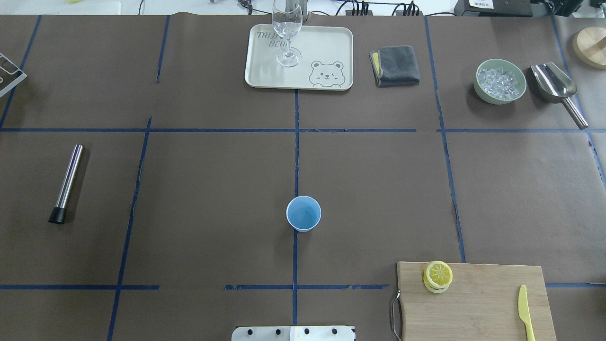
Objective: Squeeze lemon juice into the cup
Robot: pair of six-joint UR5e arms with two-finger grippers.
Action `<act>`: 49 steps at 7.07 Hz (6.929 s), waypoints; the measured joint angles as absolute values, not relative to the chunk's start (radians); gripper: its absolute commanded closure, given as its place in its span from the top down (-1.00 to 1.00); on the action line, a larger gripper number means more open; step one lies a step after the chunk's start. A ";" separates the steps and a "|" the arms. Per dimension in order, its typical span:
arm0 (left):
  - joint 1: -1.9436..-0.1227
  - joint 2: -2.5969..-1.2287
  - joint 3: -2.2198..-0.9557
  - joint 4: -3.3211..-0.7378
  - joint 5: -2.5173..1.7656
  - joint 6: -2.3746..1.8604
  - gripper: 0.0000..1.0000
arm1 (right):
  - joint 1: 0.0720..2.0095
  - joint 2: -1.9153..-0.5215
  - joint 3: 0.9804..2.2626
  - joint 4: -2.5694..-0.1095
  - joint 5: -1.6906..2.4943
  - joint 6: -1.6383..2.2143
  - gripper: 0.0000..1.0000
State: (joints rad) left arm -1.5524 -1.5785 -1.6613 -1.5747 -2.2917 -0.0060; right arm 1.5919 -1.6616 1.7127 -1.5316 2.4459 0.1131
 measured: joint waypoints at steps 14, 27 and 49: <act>-1.536 -1.592 -1.709 -1.585 -2.351 -0.018 1.00 | 0.754 -1.600 2.155 -1.260 2.048 1.195 1.00; -1.338 -1.592 -1.738 -1.804 -2.395 -0.357 1.00 | 0.229 -1.695 2.113 -1.156 1.681 1.387 0.99; -1.339 -1.594 -1.733 -1.804 -2.399 -0.356 1.00 | 0.209 -1.737 2.249 -1.206 1.679 1.387 0.10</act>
